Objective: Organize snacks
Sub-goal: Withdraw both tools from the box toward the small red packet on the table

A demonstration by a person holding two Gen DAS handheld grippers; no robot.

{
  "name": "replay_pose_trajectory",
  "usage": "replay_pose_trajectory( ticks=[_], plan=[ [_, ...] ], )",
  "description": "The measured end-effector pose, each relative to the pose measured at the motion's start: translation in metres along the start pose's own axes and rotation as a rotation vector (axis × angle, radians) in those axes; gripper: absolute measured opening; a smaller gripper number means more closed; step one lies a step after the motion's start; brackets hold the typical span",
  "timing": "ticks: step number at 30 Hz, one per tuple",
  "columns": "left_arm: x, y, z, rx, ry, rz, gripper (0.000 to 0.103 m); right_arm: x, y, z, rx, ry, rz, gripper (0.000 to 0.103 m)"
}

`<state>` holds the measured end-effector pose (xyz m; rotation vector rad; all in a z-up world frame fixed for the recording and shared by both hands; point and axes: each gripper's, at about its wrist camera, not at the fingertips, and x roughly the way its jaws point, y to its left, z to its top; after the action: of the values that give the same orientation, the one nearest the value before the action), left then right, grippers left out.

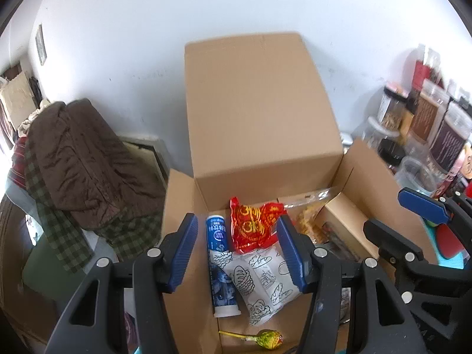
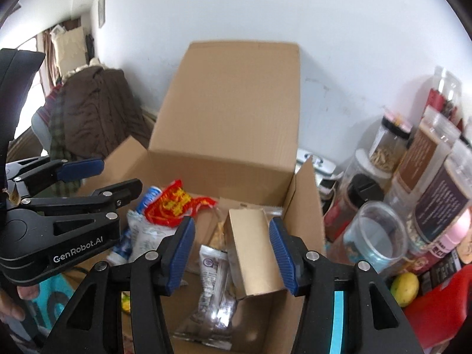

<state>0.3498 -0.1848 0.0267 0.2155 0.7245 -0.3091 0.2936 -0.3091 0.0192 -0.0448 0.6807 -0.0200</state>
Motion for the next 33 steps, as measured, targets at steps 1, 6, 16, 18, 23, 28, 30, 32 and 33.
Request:
replay_pose_trajectory(
  ticks=[1, 6, 16, 18, 23, 28, 30, 32, 33],
  plan=[
    [-0.008, 0.001, 0.001, -0.001, -0.015, -0.001, 0.055, -0.004, 0.0, 0.002, 0.0, -0.012, 0.002, 0.053],
    [-0.037, -0.001, 0.004, 0.001, -0.071, -0.025, 0.055, -0.037, 0.001, 0.006, 0.0, -0.091, 0.002, 0.053],
    [-0.096, -0.012, -0.01, 0.015, -0.121, -0.059, 0.055, -0.099, 0.005, 0.0, 0.015, -0.173, -0.028, 0.053],
    [-0.109, -0.014, -0.015, 0.018, -0.129, -0.062, 0.055, -0.112, 0.004, -0.004, 0.016, -0.18, -0.036, 0.053],
    [-0.147, -0.014, -0.03, 0.007, -0.154, -0.078, 0.055, -0.145, 0.006, -0.015, 0.026, -0.196, -0.036, 0.052],
    [-0.182, -0.013, -0.045, 0.0, -0.187, -0.098, 0.055, -0.184, 0.012, -0.03, 0.024, -0.218, -0.03, 0.052],
    [-0.195, -0.013, -0.052, 0.004, -0.195, -0.104, 0.055, -0.195, 0.015, -0.035, 0.023, -0.22, -0.028, 0.052],
    [-0.206, -0.014, -0.059, 0.008, -0.199, -0.119, 0.055, -0.204, 0.018, -0.042, 0.022, -0.219, -0.033, 0.052],
    [-0.212, -0.014, -0.063, 0.009, -0.201, -0.126, 0.055, -0.21, 0.02, -0.046, 0.021, -0.219, -0.036, 0.052]
  ],
)
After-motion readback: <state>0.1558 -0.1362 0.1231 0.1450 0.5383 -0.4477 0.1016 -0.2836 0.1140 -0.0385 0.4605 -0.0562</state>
